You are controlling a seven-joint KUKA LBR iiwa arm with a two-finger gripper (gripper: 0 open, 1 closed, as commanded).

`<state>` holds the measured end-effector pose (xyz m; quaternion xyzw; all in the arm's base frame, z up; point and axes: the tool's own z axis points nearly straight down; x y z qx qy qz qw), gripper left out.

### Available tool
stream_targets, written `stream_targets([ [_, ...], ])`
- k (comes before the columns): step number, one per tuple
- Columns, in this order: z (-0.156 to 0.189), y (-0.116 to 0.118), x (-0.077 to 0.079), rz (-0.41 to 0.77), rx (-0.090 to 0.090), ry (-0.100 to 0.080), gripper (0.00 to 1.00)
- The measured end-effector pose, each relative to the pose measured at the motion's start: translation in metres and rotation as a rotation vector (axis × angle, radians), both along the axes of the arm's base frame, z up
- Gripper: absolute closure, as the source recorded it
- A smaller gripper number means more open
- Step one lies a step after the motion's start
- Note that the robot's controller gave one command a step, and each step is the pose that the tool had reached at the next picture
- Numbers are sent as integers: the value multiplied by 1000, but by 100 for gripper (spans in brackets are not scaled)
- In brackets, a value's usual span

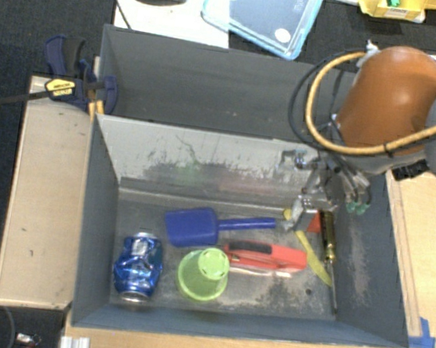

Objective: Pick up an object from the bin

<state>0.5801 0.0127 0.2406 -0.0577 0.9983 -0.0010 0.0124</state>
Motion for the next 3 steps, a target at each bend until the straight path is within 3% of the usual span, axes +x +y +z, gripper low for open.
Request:
stream_targets([
  [1,-13,1,-1,-1,0,6,0],
  [2,-24,12,-12,144,-3,3,0],
  [3,-23,20,-7,124,-2,4,0],
])
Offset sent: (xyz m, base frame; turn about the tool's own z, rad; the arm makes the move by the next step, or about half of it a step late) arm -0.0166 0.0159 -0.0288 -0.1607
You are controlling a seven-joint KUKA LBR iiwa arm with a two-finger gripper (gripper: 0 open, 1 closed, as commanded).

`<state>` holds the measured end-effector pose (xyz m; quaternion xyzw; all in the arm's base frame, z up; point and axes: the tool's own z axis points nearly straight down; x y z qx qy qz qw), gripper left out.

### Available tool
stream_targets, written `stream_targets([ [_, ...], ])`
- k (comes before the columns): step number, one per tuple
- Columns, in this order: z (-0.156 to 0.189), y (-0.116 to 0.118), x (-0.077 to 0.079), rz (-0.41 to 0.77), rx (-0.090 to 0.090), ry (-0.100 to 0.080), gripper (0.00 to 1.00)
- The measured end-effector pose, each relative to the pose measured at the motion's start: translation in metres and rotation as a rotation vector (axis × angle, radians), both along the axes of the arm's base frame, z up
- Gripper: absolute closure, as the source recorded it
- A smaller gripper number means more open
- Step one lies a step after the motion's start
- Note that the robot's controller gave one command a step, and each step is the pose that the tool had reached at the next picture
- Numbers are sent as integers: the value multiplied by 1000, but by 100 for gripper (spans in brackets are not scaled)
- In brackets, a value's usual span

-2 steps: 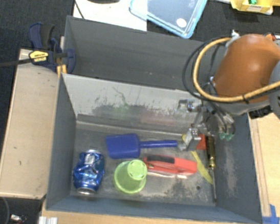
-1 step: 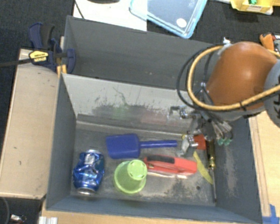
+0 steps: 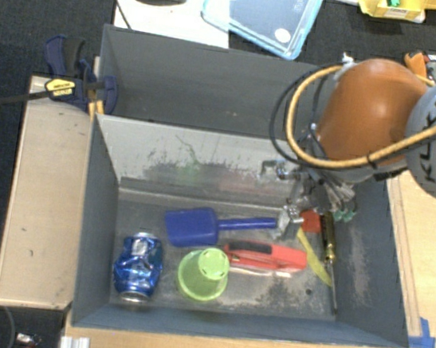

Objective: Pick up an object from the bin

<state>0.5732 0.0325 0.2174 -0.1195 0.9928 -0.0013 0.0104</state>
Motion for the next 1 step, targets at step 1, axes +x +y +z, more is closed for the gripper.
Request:
stream_targets([
  [1,-3,-7,2,-89,5,-4,0],
])
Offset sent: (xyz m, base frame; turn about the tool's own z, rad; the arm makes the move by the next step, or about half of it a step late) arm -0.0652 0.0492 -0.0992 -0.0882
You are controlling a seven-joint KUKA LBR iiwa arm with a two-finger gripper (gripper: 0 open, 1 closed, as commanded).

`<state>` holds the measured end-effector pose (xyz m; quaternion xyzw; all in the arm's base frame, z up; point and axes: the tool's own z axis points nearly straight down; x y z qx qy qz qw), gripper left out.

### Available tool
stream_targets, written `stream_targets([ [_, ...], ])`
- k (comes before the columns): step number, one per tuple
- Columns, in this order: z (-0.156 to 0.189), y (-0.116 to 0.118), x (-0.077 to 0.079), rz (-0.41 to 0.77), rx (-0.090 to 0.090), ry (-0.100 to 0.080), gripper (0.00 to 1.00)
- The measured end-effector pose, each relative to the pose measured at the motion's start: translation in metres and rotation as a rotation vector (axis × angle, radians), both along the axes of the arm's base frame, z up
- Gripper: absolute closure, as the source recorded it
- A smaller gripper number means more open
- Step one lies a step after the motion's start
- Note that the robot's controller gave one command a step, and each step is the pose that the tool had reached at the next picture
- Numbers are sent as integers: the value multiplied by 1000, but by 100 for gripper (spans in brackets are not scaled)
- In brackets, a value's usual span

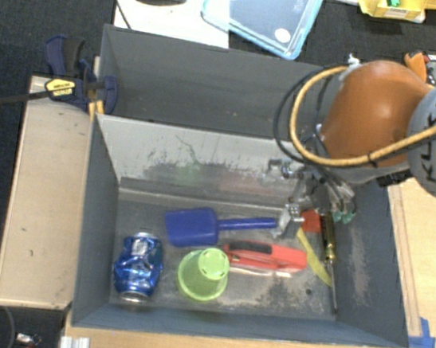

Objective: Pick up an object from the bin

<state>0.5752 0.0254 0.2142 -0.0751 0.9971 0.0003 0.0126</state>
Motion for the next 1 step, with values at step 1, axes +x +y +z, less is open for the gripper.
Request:
stream_targets([
  [1,-67,35,-45,127,-4,-6,0],
])
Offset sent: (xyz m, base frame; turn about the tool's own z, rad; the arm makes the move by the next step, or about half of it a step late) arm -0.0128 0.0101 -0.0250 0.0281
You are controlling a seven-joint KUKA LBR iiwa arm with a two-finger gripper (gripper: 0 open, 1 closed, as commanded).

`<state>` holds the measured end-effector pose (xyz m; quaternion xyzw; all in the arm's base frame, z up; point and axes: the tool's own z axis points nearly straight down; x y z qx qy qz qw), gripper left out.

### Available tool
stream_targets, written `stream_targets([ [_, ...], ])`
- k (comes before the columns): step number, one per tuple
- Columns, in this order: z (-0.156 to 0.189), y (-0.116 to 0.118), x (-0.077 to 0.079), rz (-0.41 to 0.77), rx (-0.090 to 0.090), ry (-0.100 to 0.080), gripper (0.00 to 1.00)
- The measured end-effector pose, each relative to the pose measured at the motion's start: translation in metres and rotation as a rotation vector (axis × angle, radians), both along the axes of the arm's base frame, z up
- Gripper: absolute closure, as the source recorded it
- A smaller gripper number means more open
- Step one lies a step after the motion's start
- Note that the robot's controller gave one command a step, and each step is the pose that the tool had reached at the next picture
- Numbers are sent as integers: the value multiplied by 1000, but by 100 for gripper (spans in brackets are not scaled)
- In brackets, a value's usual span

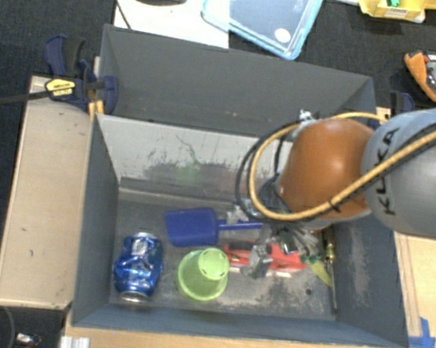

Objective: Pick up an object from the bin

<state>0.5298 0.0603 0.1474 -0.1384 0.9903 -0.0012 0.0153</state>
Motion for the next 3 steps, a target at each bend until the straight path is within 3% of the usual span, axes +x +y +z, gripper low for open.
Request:
stream_targets([
  [1,-10,3,-1,-18,1,7,0],
  [2,64,63,26,-3,2,4,100],
  [3,64,63,26,-3,1,4,100],
])
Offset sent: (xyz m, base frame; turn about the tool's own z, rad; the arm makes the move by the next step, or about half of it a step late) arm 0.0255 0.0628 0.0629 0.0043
